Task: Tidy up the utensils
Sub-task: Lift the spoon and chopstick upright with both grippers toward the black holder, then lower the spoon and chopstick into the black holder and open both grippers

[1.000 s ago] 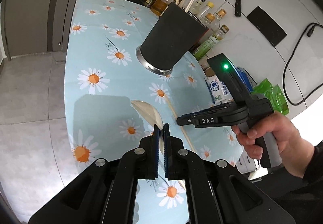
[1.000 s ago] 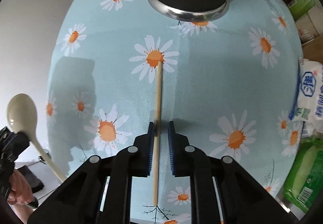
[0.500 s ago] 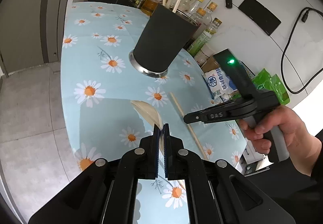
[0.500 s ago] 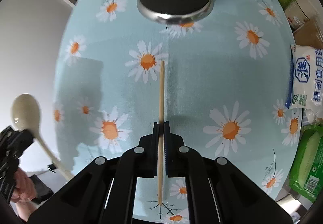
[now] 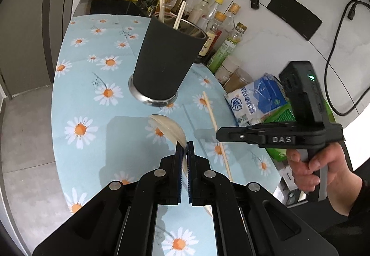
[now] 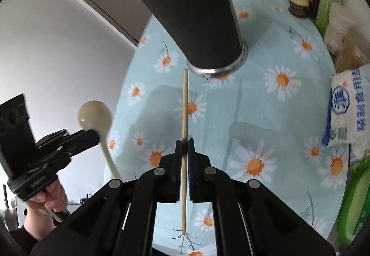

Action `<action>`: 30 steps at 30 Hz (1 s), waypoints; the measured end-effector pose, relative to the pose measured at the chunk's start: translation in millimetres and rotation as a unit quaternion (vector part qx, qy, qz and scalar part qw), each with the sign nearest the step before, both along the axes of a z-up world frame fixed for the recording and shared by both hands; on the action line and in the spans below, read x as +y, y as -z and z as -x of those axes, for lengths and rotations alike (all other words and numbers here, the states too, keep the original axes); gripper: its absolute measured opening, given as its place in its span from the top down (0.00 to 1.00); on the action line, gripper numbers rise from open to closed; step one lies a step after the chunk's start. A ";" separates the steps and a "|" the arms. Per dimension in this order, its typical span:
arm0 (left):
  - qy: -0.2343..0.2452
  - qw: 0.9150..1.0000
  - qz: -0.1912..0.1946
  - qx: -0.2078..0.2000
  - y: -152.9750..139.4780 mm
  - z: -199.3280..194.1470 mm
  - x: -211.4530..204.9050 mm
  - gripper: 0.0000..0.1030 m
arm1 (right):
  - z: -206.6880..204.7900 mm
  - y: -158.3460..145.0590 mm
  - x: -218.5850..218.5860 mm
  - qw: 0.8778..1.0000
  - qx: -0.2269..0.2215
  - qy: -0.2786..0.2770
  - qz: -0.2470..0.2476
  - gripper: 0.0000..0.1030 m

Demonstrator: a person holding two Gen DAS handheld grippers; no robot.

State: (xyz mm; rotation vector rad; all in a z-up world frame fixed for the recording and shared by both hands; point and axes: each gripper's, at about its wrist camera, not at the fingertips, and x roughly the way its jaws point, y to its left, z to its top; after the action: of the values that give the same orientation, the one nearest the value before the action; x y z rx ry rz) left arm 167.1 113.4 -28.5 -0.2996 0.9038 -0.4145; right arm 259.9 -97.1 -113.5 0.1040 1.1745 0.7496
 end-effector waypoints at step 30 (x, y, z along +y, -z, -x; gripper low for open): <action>-0.081 0.962 -0.152 -0.211 -113.1 -69.9 -70.1 0.98 | -49.4 -125.1 -47.9 0.932 -0.293 0.026 -0.211 0.95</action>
State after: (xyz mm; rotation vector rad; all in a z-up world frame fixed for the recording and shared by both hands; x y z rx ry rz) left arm 237.0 43.3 84.6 0.0026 0.5084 -0.1720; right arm 309.3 -145.0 11.5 0.2499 0.4303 0.8980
